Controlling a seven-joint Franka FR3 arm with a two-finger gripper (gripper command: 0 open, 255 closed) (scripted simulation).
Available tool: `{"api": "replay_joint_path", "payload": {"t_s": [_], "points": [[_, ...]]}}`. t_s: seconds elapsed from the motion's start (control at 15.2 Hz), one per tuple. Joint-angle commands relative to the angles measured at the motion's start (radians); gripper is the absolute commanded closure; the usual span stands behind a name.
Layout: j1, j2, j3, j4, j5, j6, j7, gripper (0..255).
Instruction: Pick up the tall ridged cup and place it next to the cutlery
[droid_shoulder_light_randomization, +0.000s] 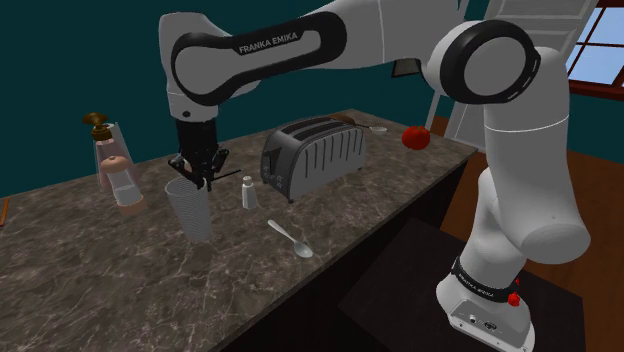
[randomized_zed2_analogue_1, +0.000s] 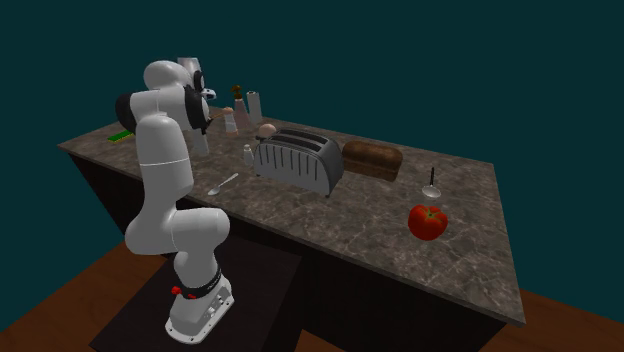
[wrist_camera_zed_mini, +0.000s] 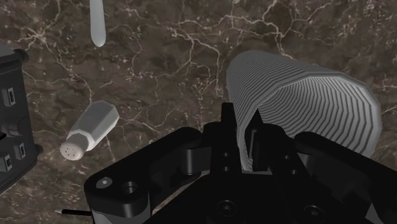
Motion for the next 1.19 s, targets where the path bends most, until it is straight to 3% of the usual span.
{"api": "replay_joint_path", "payload": {"t_s": [0.0,0.79,1.12], "points": [[0.0,0.002,0.0,-0.024,0.0,0.027,-0.001,255],[0.0,0.039,-0.001,-0.127,0.001,0.167,-0.01,255],[0.0,0.04,-0.001,-0.127,0.001,0.167,-0.01,255]]}}
